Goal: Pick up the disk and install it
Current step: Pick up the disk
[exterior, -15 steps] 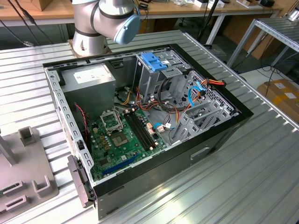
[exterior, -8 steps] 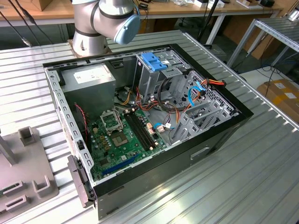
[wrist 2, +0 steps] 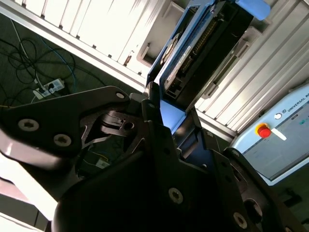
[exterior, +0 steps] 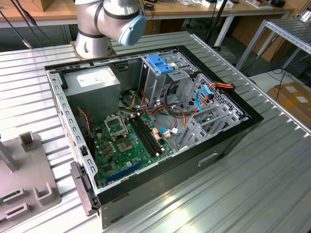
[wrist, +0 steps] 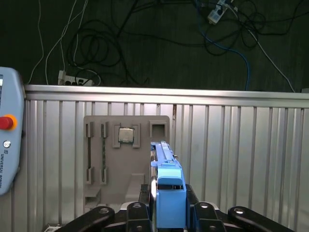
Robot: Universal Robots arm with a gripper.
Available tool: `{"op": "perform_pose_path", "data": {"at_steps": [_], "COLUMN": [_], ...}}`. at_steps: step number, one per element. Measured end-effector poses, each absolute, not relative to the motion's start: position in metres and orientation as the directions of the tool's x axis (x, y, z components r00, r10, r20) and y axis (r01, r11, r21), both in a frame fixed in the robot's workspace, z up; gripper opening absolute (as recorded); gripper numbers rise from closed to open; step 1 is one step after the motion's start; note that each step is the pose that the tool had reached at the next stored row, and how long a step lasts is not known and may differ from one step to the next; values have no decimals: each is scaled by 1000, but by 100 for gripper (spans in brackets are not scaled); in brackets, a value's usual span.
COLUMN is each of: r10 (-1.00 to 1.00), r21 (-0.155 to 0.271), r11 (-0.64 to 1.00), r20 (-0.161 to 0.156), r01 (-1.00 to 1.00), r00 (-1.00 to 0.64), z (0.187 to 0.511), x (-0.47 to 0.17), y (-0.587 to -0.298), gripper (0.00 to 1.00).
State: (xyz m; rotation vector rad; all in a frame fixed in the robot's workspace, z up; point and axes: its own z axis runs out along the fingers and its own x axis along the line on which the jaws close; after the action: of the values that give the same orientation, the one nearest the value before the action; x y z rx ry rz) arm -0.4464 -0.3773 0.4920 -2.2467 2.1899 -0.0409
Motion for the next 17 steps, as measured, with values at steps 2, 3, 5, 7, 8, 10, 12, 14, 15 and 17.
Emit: {"op": "perform_pose_path", "data": {"at_steps": [2,3,5,7,8,10,12,14,15,17], "r10": [-1000,-1000,-1000,-1000,-1000,-1000,-1000,-1000,-1000,-1000], "r21": [-21,-21,-21,-21,-21,-21,-21,-21,-21,-21], "r11": [-26,-26,-26,-26,-26,-26,-26,-26,-26,-26], "r20": [16,16,16,16,16,16,16,16,16,16], "r01": [-999,-999,-999,-999,-999,-999,-999,-999,-999,-999], "r00": [25,25,25,25,25,25,25,25,25,25], "z": [492,492,492,492,492,492,492,492,492,492], "x": [-445,-444,-444,-444,-444,-444,-444,-442,-441,-438], "y": [-377,-377,-377,-377,-377,-377,-377,-377,-377,-377], "gripper": [37,37,37,37,37,37,37,37,37,37]}}
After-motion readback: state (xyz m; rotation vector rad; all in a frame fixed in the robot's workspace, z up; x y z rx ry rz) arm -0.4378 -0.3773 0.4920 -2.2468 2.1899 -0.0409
